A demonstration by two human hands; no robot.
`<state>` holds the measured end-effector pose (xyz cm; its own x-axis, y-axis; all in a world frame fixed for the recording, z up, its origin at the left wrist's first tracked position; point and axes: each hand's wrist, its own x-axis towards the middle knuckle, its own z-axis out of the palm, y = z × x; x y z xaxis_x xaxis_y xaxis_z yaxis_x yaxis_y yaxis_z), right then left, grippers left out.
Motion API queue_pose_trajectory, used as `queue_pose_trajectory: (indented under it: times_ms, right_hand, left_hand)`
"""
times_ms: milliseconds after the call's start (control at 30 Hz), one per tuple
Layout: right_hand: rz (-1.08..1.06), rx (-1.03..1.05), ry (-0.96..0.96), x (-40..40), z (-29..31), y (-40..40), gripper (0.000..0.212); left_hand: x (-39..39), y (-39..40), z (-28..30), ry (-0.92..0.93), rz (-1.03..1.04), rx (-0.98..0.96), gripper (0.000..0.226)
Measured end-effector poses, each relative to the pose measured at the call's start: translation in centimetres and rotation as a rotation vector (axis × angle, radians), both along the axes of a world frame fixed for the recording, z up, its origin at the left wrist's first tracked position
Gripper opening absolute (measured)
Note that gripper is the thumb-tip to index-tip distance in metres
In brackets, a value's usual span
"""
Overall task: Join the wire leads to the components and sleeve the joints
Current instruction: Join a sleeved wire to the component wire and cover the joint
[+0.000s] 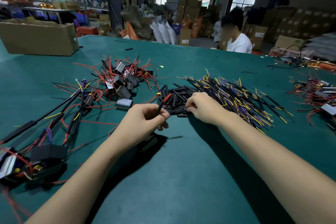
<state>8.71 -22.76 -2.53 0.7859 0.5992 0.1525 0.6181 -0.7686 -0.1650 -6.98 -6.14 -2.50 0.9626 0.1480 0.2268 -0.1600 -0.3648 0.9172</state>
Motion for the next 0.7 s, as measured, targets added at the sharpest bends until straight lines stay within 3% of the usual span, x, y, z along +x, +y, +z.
queue_pose_trajectory:
  times_ms: [167, 200, 267, 333, 433, 533, 700]
  right_hand:
    - [-0.005, 0.046, 0.036, -0.1, 1.0, -0.6, 0.008]
    - [-0.009, 0.196, -0.004, -0.5, 1.2, -0.7, 0.008]
    - [-0.055, 0.698, 0.028, -2.2, 1.6, -1.0, 0.006]
    - [-0.111, 1.174, 0.227, -4.3, 1.9, -1.7, 0.006]
    - [-0.117, 1.542, 0.539, -7.4, 1.4, -2.6, 0.009]
    - [-0.112, 1.710, 0.671, -9.3, 1.2, -2.7, 0.009]
    - [-0.085, 1.788, 0.731, -10.2, 1.5, -1.6, 0.008]
  left_hand:
    - [-0.1, -0.2, 0.2, -0.005, 0.002, -0.086, 0.010]
    - [-0.1, -0.3, 0.2, -0.009, 0.011, -0.087, 0.011]
    - [0.0, -0.4, 0.1, -0.011, 0.034, -0.095, 0.013]
    - [0.1, -0.5, -0.1, -0.017, 0.057, -0.104, 0.013]
    - [0.2, -0.7, -0.3, -0.027, 0.073, -0.094, 0.011]
    - [0.3, -0.9, -0.6, -0.048, 0.090, -0.089, 0.011]
    - [0.1, -1.0, -0.6, -0.075, 0.109, -0.079, 0.013]
